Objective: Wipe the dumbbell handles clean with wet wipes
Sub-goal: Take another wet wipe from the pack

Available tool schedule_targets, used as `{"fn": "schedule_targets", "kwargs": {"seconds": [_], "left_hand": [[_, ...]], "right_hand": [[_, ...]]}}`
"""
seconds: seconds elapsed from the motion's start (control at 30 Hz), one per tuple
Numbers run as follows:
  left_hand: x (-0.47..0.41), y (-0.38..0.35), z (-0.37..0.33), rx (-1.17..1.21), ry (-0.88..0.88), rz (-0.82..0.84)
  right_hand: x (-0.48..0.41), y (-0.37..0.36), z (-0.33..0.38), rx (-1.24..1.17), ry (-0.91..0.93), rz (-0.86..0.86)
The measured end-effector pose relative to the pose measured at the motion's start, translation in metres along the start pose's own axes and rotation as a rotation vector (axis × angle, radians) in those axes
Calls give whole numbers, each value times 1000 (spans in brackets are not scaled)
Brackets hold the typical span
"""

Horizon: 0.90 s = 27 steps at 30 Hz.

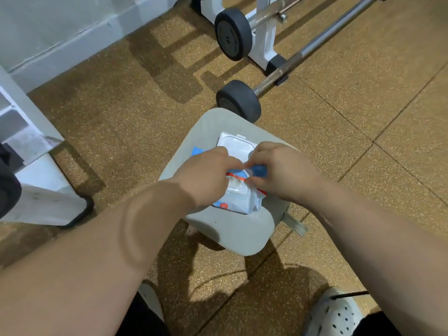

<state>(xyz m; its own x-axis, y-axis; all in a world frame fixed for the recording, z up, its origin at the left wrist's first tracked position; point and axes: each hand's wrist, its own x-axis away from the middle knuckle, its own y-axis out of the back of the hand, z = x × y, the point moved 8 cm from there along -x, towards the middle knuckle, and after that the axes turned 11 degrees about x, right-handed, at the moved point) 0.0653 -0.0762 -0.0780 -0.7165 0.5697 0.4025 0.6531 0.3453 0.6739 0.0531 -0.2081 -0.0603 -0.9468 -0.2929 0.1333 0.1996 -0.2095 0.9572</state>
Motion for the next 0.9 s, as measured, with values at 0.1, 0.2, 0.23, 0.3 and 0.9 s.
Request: {"fn": "schedule_targets", "kwargs": {"seconds": [0.1, 0.2, 0.23, 0.3, 0.9], "left_hand": [[-7, -2, 6, -29, -6, 48], [-3, -2, 2, -66, -40, 27], [-1, -3, 0, -81, -56, 27], [4, -7, -2, -103, -75, 39], [16, 35, 31, -64, 91, -227]], "right_hand": [[-4, -1, -2, 58, -4, 6], [-6, 1, 1, 89, 4, 5], [-6, 1, 2, 93, 3, 5], [-4, 0, 3, 92, -3, 13], [-11, -7, 43, 137, 26, -98]]}}
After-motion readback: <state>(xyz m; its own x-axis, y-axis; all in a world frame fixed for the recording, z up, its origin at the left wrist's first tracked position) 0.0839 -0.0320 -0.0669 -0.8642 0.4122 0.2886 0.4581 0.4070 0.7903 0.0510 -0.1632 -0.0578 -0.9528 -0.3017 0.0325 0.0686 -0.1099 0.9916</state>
